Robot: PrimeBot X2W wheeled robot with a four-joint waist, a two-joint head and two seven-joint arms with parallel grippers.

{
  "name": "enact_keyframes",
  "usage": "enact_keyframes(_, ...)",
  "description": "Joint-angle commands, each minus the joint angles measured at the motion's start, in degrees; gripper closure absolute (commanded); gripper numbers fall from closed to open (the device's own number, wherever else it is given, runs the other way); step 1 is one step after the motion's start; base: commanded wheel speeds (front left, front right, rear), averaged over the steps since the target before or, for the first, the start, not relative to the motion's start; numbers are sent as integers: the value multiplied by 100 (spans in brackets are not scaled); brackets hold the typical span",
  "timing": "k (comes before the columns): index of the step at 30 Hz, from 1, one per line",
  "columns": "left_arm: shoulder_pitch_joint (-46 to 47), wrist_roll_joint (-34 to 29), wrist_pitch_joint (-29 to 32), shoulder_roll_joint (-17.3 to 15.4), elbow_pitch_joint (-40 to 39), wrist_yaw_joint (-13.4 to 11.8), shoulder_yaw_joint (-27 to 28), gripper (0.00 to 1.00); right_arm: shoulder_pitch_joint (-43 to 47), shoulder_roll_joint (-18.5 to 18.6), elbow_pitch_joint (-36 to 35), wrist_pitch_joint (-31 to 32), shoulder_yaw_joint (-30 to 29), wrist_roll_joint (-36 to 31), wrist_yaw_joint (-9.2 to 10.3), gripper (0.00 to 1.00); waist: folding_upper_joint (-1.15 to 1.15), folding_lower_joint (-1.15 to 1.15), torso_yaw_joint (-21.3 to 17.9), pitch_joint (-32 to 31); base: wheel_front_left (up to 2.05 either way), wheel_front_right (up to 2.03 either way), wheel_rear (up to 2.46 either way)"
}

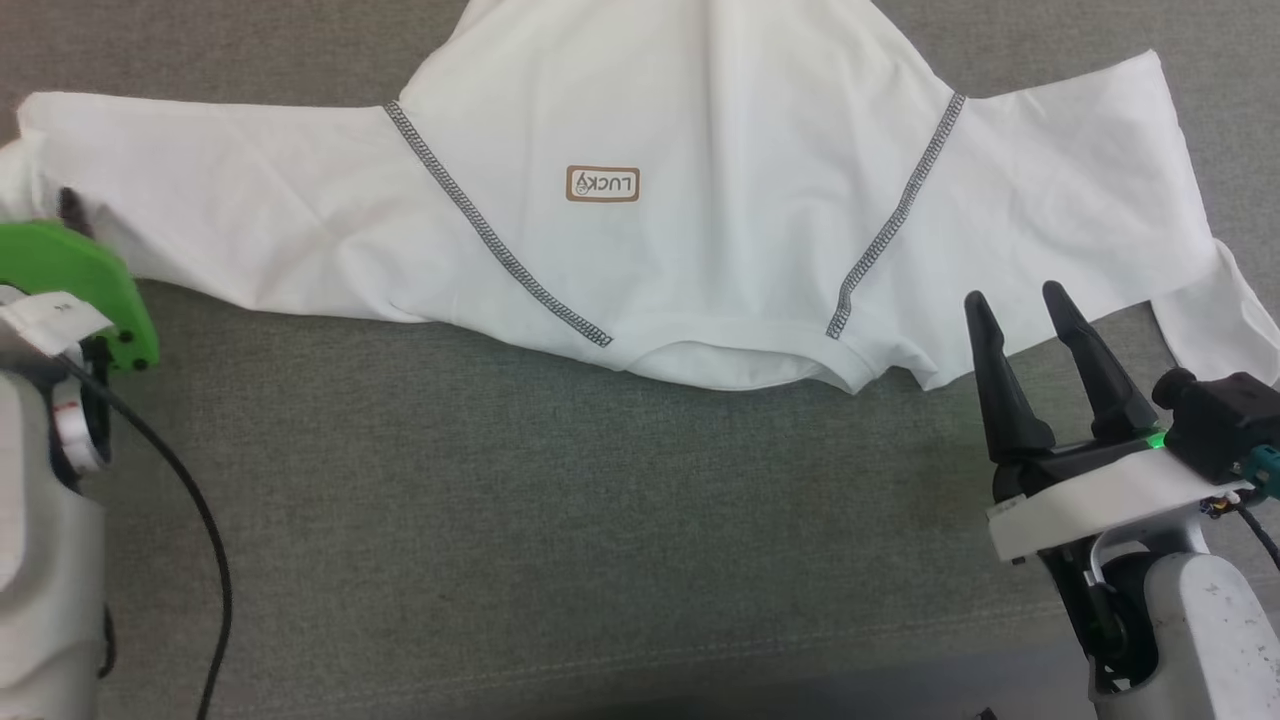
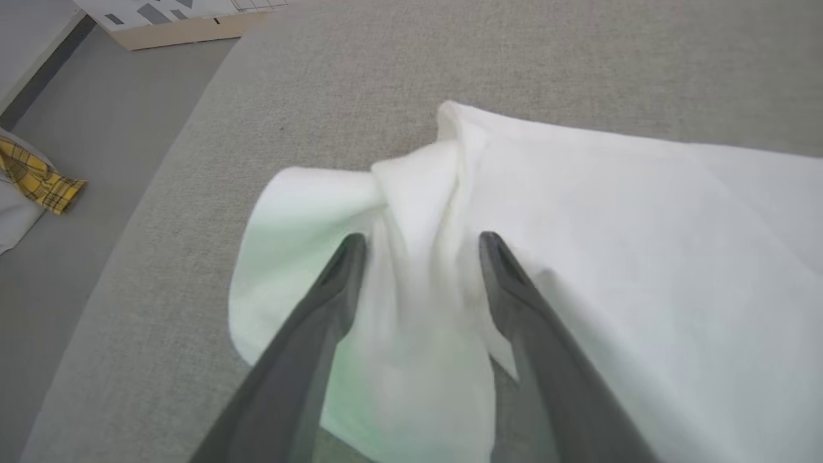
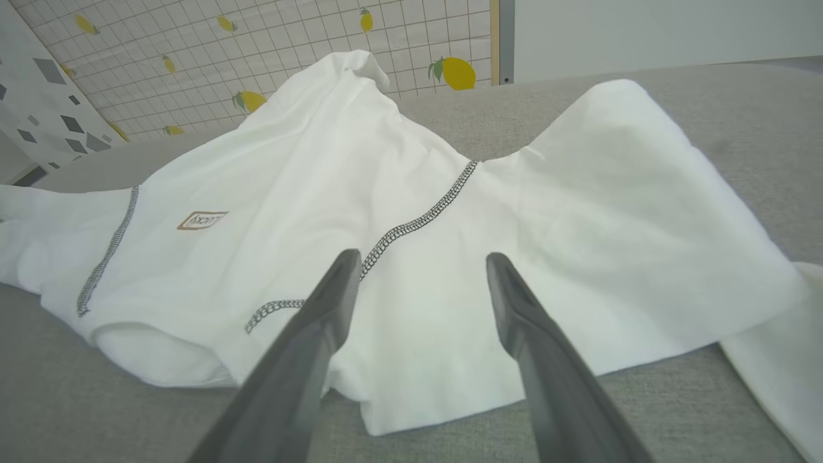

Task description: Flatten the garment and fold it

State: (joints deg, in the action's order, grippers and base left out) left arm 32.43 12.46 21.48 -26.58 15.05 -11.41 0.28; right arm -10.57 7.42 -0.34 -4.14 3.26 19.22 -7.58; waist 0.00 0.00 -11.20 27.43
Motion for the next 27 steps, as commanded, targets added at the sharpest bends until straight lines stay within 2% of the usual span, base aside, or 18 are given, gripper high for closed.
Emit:
enact_keyframes(1, 42, 44, -142, 67, 45, -19, -10, 0, -81, 20, 22, -57, -18, 26, 9, 0, 0, 0, -35, 7, 0, 0, 0)
enact_keyframes(8, -434, 372, -1446, 723, -113, -37, 39, 0, 71, 12, 27, -74, -314, -64, 9, 0, 0, 0, 177, -497, 0, 0, 0)
enact_keyframes(11, -817, 520, -1961, 1102, -364, -61, 14, 0, 204, -26, -14, 14, -456, -140, 9, 0, 0, 0, 278, -760, 0, 0, 0)
enact_keyframes(15, -1334, 772, -2356, 1642, -654, -64, -87, 0, 384, -104, -84, 155, -585, -229, 9, 0, 0, 0, 389, -1060, 0, 0, 0)
enact_keyframes(19, -1699, 981, -2451, 2058, -724, 0, -355, 0, 544, -182, -168, 276, -630, -279, 9, 0, 0, 0, 461, -1260, 0, 0, 0)
enact_keyframes(27, -1672, 1271, -1993, 2309, -104, -61, -972, 0, 679, -267, -289, 454, -565, -300, 9, 0, 0, 0, 370, -1366, 0, 0, 0)
